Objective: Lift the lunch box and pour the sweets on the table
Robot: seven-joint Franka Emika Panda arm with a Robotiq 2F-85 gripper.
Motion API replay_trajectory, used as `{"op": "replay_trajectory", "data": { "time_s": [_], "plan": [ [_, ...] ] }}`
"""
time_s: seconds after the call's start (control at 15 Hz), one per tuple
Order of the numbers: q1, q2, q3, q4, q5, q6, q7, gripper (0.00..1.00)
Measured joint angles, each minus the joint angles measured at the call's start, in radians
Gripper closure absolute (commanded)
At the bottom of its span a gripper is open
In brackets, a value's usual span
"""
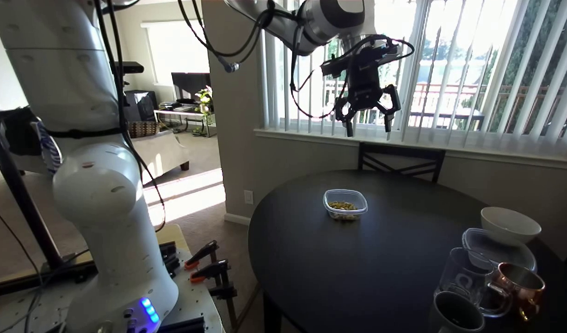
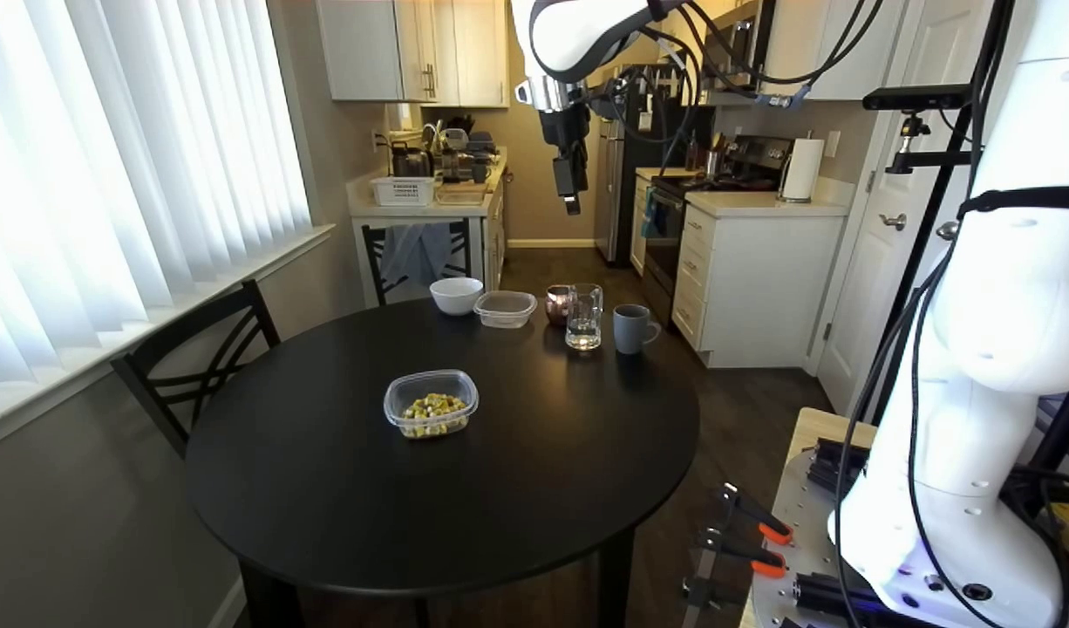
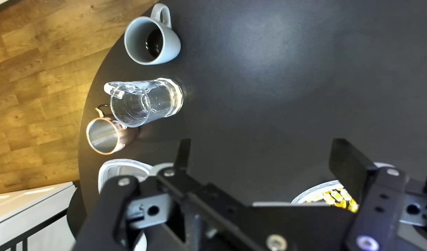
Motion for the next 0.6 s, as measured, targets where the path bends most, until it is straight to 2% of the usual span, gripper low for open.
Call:
{"op": "replay_trajectory", "data": {
  "time_s": [0.27, 0.47, 0.6],
  "plan": [
    [0.020, 0.069, 0.047, 0.101, 0.127, -0.061, 0.096, 0.00],
    [0.063, 0.171, 0.098, 0.210, 0.228, -0.149, 0.275, 0.00],
    [0.086, 0.246, 0.113, 0.269, 0.274, -0.169, 0.389, 0.00]
  ]
}}
